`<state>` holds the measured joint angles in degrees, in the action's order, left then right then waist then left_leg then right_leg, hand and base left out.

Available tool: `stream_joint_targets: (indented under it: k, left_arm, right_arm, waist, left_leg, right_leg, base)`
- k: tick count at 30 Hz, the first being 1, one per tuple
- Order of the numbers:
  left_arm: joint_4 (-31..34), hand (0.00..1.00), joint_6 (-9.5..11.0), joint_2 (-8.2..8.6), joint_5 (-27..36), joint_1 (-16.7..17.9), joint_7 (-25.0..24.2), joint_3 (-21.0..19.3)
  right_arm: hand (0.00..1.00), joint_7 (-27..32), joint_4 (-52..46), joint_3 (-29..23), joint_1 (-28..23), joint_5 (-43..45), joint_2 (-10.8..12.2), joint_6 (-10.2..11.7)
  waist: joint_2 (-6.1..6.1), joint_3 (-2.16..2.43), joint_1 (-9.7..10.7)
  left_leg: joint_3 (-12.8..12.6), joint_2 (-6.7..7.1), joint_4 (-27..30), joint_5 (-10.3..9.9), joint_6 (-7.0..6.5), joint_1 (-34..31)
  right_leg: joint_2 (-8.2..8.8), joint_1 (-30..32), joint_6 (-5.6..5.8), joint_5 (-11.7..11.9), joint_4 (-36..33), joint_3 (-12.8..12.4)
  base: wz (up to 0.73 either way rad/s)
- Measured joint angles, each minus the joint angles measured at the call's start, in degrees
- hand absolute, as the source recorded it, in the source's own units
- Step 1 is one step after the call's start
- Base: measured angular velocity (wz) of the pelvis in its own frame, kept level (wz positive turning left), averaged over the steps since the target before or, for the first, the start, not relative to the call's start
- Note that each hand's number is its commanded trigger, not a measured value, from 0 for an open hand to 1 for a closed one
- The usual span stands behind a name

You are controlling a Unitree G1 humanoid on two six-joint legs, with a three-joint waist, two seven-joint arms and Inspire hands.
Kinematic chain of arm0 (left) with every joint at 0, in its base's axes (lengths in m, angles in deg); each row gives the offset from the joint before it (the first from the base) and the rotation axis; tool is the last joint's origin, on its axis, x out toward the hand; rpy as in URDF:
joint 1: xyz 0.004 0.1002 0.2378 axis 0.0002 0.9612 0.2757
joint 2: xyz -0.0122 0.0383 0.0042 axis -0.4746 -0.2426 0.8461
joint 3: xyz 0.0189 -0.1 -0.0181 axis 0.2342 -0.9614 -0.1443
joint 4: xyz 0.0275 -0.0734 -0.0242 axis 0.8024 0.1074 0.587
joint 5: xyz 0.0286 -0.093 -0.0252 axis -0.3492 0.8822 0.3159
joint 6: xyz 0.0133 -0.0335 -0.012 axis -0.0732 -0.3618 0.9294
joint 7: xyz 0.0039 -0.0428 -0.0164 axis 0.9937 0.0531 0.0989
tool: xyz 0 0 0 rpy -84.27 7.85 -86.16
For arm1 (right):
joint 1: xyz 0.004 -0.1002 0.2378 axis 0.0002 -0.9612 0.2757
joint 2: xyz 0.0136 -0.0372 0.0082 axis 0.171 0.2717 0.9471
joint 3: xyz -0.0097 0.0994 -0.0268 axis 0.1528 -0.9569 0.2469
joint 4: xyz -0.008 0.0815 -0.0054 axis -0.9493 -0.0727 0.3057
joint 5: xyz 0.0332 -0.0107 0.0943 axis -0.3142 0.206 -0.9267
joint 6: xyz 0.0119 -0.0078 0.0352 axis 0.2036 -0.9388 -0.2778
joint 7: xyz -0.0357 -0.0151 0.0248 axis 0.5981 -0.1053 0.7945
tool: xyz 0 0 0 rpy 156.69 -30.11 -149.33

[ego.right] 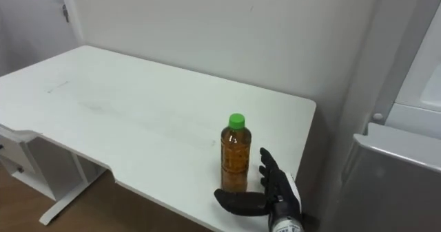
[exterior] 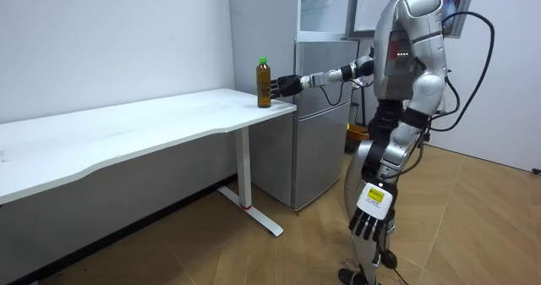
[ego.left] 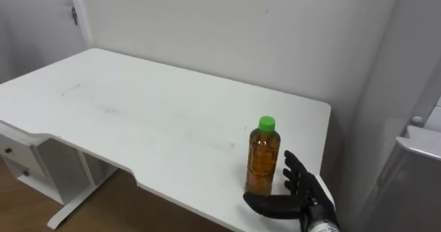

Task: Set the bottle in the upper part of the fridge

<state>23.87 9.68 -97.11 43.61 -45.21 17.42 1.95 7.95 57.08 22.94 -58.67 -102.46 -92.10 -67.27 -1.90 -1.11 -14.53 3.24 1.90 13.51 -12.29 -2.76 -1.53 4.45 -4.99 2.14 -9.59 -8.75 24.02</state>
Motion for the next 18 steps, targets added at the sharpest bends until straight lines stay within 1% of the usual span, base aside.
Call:
stream_joint_targets:
  k: [2, 8, 15, 18]
  left_arm:
    - [-0.01, 0.0, 0.0, 0.01, -0.01, 0.05, 0.0, -0.02]
    - [-0.01, 0.0, 0.0, 0.02, -0.01, -0.02, 0.12, -0.12]
    - [-0.07, 0.0, 0.0, 0.02, 0.02, 0.52, 0.35, -0.13]
    - [-0.07, 0.0, 0.0, 0.02, 0.09, 0.91, 0.35, -0.14]
  right_arm:
    - [0.0, 1.16, 0.0, 0.0, 0.48, 0.0, 0.39, 0.0]
    - [0.0, 3.81, -0.01, -0.07, 2.25, 0.14, 0.4, 0.04]
    - [0.0, 6.2, -0.05, -0.07, 2.27, 0.41, 0.68, 0.14]
    - [0.0, 7.66, -0.05, -0.08, 2.27, 0.41, 0.75, 0.51]
  waist:
    - [-0.08, -0.02, -0.09]
    - [-0.09, -0.02, -0.03]
    - [-0.11, 0.0, -0.04]
    - [-0.11, 0.0, -0.1]
  left_leg:
    - [0.03, 0.0, -0.05, 0.13, 0.03, -0.03]
    - [0.01, 0.07, 0.01, 0.36, 0.09, -0.08]
    - [0.01, 0.08, 0.03, 0.59, 0.18, -0.15]
    - [0.02, 0.08, 0.06, 0.63, 0.2, -0.21]
  right_leg:
    - [0.0, 0.01, 0.0, 0.0, 0.0, 0.0]
    - [0.03, 0.0, 0.0, 0.0, -0.01, -0.06]
    - [0.03, -0.07, 0.0, 0.0, -0.06, 0.34]
    - [0.03, -0.1, 0.0, 0.0, -0.11, 0.38]
  base:
    - [0.0]
    - [0.0]
    - [0.0]
    - [0.0]
